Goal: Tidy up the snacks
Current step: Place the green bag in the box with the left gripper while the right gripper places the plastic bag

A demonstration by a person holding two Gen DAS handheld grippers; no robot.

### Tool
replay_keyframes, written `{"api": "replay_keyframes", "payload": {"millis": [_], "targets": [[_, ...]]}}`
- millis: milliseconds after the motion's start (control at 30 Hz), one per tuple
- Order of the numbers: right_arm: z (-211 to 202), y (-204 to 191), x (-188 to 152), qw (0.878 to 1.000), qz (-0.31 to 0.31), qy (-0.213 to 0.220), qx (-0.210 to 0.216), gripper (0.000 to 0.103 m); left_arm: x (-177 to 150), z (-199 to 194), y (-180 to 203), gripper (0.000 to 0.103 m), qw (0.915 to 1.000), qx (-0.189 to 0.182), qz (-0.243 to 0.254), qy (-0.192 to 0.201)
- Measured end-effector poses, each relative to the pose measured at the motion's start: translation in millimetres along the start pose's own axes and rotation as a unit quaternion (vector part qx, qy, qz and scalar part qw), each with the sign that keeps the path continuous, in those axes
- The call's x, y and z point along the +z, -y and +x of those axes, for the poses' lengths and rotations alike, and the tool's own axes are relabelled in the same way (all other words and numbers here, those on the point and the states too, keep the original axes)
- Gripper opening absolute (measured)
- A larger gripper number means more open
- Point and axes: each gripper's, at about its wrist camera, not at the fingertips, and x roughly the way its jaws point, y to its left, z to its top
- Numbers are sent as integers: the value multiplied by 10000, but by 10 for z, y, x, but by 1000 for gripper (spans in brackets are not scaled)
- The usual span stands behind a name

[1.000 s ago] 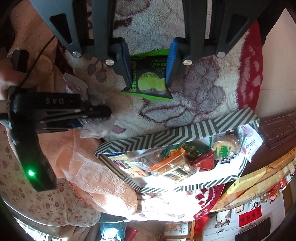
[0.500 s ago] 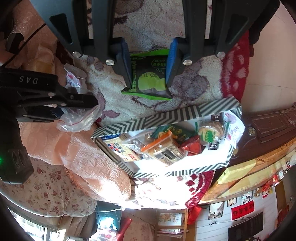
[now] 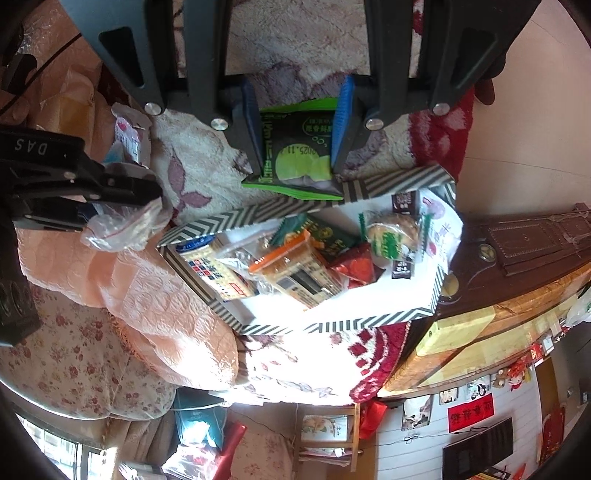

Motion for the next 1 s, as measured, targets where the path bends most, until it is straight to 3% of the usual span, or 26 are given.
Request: {"api": "replay_keyframes", "payload": {"millis": [1000], "targets": [[19,-7,272,9999,-90,70,-101,38,264,102,-260,36,9995,254,-161,92]]}}
